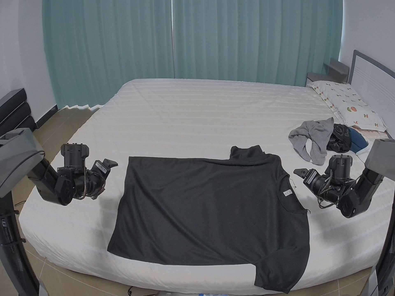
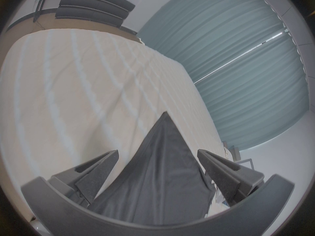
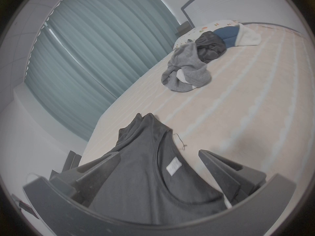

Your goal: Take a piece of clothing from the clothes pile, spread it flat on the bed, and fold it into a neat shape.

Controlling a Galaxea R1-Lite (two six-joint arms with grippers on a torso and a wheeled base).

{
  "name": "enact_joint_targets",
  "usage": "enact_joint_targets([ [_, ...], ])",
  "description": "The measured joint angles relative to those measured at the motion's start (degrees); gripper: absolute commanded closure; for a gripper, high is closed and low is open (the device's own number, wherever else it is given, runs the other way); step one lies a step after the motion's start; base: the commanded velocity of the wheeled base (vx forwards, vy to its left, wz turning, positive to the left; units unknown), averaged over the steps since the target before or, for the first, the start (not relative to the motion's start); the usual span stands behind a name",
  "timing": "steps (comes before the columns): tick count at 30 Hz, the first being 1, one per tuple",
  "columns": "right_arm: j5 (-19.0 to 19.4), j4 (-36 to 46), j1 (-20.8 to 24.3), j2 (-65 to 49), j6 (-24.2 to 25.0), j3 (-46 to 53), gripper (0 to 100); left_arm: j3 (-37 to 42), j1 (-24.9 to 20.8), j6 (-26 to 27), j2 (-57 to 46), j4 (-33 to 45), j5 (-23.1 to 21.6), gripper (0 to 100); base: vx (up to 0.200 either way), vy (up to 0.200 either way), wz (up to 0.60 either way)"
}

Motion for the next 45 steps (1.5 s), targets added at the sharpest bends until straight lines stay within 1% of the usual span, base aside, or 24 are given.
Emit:
enact_joint_targets([
  [3,0.3,-0.7,0.7,-3.3,2.1,5.5,0,6.1,-0.4,-0.7,-5.0,0.0,-2.9,0,0.0,0.0,0.0],
  [5,0.8,-0.9,1.6,-4.9,3.4,8.5,0,8.8,-0.7,-0.9,-7.5,0.0,-4.9,0,0.0,0.0,0.0],
  [9,3.6,-1.6,3.1,-6.3,6.1,12.3,0,11.6,-1.2,-1.2,-10.4,-0.1,-6.7,0,0.0,0.0,0.0],
  [12,4.6,-3.5,3.4,-6.1,6.5,13.5,0,12.3,-1.5,-1.2,-11.0,0.0,-6.9,0,0.0,0.0,0.0],
  [16,5.1,-6.1,3.3,-5.5,6.5,15.6,0,12.7,-2.2,-1.2,-10.5,0.0,-6.8,0,-0.2,0.0,0.0],
  [21,5.2,-7.1,3.2,-5.1,6.5,17.1,0,12.8,-2.7,-0.9,-9.0,-0.1,-6.5,0,-0.2,0.0,0.0],
  [27,5.2,-7.1,3.3,-5.2,6.4,17.8,0,13.9,-2.9,-0.3,-6.9,-0.2,-6.4,0,0.0,0.0,0.0],
  [31,5.2,-7.2,3.3,-5.3,6.4,17.9,0,16.6,-3.0,1.0,-6.2,-2.7,-6.8,0,0.0,0.0,0.0],
  [33,5.2,-7.2,3.3,-5.3,6.4,18.0,0,18.1,-3.0,1.6,-6.1,-5.5,-6.9,0,0.0,0.0,0.0],
  [37,5.2,-7.2,3.3,-5.3,6.4,18.2,0,21.1,-3.1,2.0,-5.6,-10.7,-6.9,0,-0.2,0.0,0.0],
  [42,5.2,-7.2,3.3,-5.3,6.2,19.0,0,22.9,-3.5,2.4,-4.5,-11.4,-6.9,0,-0.2,0.0,0.0],
  [45,5.2,-7.2,3.3,-5.3,6.2,19.2,0,23.1,-3.7,2.6,-3.6,-11.5,-6.8,0,0.0,0.0,0.0],
])
